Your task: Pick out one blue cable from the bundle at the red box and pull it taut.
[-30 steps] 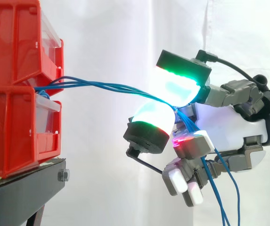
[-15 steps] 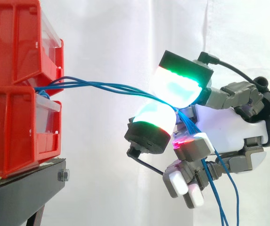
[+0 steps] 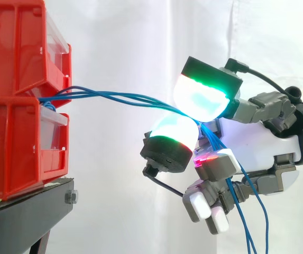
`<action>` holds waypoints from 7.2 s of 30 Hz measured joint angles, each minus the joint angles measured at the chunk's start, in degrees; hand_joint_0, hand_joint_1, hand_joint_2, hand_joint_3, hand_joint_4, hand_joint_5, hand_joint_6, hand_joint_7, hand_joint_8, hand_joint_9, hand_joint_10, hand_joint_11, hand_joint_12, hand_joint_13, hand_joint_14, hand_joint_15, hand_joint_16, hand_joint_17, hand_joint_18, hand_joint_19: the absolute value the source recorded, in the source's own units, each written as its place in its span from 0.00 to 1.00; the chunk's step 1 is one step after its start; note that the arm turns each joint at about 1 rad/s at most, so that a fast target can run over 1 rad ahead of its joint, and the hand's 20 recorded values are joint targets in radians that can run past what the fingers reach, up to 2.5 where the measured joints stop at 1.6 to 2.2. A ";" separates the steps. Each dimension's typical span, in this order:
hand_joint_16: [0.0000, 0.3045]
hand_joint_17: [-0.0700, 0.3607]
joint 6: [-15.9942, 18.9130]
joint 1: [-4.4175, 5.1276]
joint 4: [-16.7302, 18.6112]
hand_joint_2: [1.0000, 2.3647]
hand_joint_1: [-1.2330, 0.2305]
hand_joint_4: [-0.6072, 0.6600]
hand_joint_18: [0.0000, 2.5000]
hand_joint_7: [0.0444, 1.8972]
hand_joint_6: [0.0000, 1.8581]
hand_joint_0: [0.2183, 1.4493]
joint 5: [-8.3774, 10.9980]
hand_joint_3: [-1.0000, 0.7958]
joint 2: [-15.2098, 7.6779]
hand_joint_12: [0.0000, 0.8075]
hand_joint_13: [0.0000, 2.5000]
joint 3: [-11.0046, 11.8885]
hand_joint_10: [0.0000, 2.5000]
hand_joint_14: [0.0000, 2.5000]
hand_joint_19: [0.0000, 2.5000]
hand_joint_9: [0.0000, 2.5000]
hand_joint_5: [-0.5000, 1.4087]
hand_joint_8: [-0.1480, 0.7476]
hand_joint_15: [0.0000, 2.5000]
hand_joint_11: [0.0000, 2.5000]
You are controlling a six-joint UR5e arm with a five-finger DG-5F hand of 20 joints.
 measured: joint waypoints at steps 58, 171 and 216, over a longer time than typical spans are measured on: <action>0.18 0.45 0.19 0.01 -0.88 0.01 0.33 0.50 0.37 0.52 0.49 0.30 0.00 0.48 0.00 0.49 0.38 0.88 0.01 0.01 0.19 0.50 0.20 0.55 0.17 0.29; 0.16 0.42 0.26 0.54 -2.74 0.00 0.41 0.51 0.39 0.48 0.48 0.33 0.54 0.28 -0.02 0.46 0.39 1.57 0.01 0.01 0.20 0.49 0.18 0.52 0.18 0.30; 0.16 0.42 0.26 0.54 -2.95 0.00 0.39 0.52 0.40 0.49 0.49 0.30 0.62 0.28 0.00 0.45 0.38 2.02 0.01 0.01 0.20 0.50 0.19 0.52 0.18 0.30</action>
